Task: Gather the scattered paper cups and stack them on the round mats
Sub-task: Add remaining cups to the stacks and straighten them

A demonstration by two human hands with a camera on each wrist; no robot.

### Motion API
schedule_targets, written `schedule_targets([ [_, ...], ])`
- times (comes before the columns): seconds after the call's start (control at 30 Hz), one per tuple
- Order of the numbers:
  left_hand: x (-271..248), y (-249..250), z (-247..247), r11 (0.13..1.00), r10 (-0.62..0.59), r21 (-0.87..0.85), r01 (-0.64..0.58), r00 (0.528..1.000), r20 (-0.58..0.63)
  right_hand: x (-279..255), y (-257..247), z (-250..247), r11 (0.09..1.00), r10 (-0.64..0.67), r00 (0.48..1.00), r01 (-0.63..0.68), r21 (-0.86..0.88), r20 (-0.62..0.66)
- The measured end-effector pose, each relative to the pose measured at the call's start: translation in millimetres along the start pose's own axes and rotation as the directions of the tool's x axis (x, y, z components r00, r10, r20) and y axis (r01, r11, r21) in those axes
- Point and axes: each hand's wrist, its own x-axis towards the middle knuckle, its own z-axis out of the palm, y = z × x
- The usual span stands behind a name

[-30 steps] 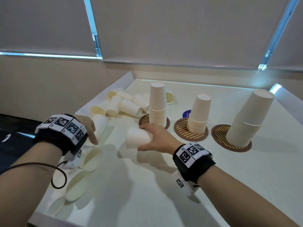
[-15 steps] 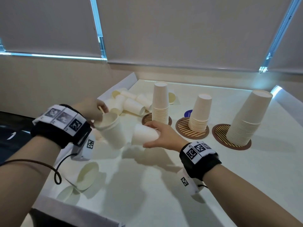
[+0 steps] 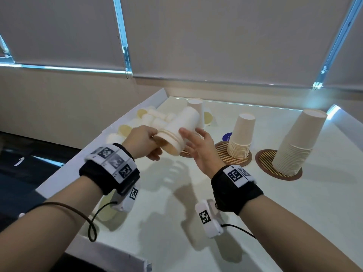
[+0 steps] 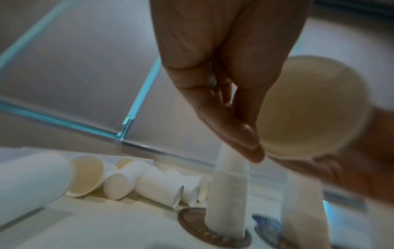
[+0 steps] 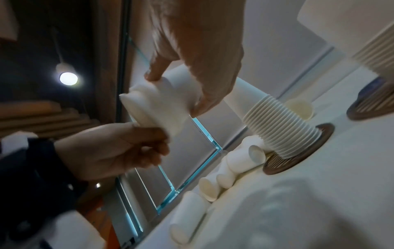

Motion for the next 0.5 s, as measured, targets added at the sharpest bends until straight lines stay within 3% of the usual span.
schedule_targets([
  [0.13, 4, 16, 28, 0.979, 0.078, 0.186, -0.083, 0.996, 0.033, -8, -8, 9, 0.995, 0.018, 0.992, -0.006, -0.099, 0.121],
  [0.23, 16, 27, 43, 0.986, 0.150, 0.068, -0.155, 0.986, 0.072, 1, -24, -1, 0.964, -0.192, 0.980, 0.178, -0.196, -0.058],
  [0.3, 21, 33, 46, 0.986, 0.166, 0.016, -0.168, 0.982, 0.086, 8, -43, -11, 0.889, -0.367, 0.916, 0.293, -0.352, -0.164],
  [0.4, 24, 37, 35, 0.967, 0.145, 0.188, -0.170, 0.980, 0.137, 17, -79, -37, 0.742, -0.565, 0.790, 0.361, -0.565, -0.237],
  [0.5, 16, 25, 7, 0.858, -0.094, 0.509, -0.072, 0.951, 0.293, 29, -108, -68, 0.606, -0.709, 0.656, 0.378, -0.700, -0.259],
])
